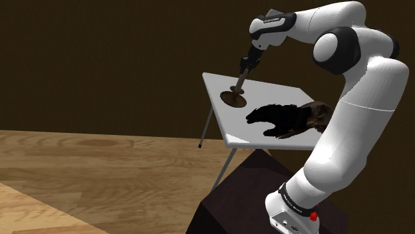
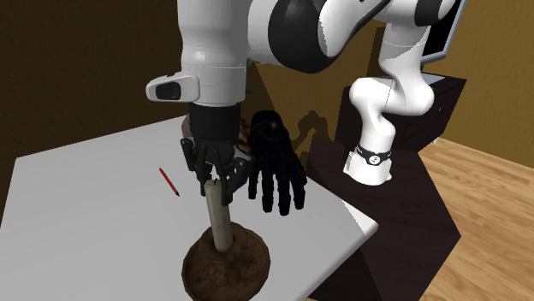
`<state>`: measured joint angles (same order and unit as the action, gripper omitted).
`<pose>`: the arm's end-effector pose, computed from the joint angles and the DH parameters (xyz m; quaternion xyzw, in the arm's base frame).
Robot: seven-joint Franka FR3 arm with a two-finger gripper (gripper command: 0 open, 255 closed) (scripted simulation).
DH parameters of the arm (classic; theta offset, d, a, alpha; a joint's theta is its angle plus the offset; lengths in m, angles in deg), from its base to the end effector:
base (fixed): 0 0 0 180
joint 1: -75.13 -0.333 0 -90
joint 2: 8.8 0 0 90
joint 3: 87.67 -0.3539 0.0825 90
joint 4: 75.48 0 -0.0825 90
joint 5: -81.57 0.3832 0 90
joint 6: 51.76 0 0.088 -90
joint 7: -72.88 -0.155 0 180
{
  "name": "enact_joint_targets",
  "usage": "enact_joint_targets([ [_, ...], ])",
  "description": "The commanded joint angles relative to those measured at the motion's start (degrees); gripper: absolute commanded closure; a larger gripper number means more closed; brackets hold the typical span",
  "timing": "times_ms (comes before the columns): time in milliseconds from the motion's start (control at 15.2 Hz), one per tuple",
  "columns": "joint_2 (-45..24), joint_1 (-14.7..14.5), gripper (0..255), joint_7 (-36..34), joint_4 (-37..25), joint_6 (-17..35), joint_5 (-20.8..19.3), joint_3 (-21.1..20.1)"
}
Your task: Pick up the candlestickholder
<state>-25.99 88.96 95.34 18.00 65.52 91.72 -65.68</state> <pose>0.5707 -0.3606 0.4575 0.9875 -0.1393 0.0735 0.0106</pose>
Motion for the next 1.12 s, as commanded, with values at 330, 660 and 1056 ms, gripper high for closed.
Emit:
enact_joint_targets([
  [330, 0.57, 0.11, 255, -0.53, -3.76, -4.34, -0.51, 0.22],
  [660, 0.71, 0.31, 255, -0.86, -7.42, -8.11, -0.72, 0.35],
  [1056, 0.54, 0.56, 255, -1.07, -10.86, -11.37, -0.76, 0.44],
])
